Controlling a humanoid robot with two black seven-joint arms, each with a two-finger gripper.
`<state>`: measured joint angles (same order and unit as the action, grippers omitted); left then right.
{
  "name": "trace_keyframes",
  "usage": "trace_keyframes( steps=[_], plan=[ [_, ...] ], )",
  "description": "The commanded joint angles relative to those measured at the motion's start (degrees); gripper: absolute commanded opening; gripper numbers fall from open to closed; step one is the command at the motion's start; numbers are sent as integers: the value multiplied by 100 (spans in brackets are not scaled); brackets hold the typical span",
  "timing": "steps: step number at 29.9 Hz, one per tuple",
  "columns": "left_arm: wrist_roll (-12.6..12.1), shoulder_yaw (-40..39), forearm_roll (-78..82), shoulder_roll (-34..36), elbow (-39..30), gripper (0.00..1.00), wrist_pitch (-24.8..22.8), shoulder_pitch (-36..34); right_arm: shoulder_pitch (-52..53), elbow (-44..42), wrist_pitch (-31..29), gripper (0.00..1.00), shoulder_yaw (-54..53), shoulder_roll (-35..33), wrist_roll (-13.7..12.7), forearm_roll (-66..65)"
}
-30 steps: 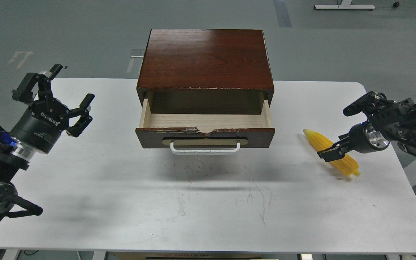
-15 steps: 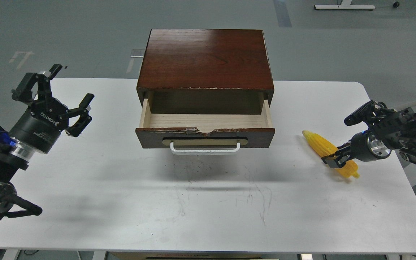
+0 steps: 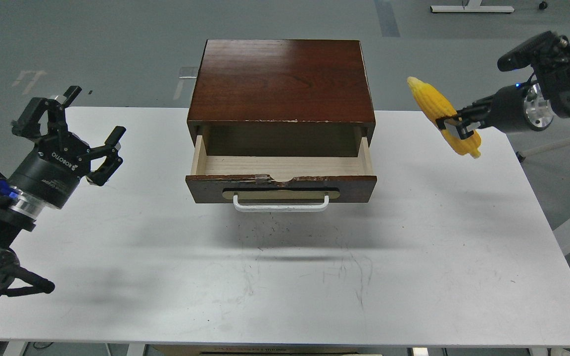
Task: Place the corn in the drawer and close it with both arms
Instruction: 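Lift the corn with the right gripper and carry it over the drawer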
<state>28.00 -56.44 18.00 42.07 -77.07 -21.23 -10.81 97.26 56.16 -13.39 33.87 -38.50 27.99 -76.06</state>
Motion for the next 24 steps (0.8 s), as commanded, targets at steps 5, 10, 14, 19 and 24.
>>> trace_keyframes(
  steps=[5,10,14,19,24],
  plan=[
    [0,-34,-7,91,-1,100,-48,0,1005,361,-103,6,32,1053,1,373],
    [0,-95,-7,100,-1,100,-48,9,1093,361,-50,6,207,2089,1,347],
    [0,-104,2,100,-1,100,-48,9,1172,361,178,6,445,2609,1,294],
    [0,-104,2,108,-1,100,-39,18,1322,343,925,6,1068,3330,1,285],
    [0,-104,11,108,-1,100,-39,35,1322,326,996,6,1297,3647,1,285]
  ],
)
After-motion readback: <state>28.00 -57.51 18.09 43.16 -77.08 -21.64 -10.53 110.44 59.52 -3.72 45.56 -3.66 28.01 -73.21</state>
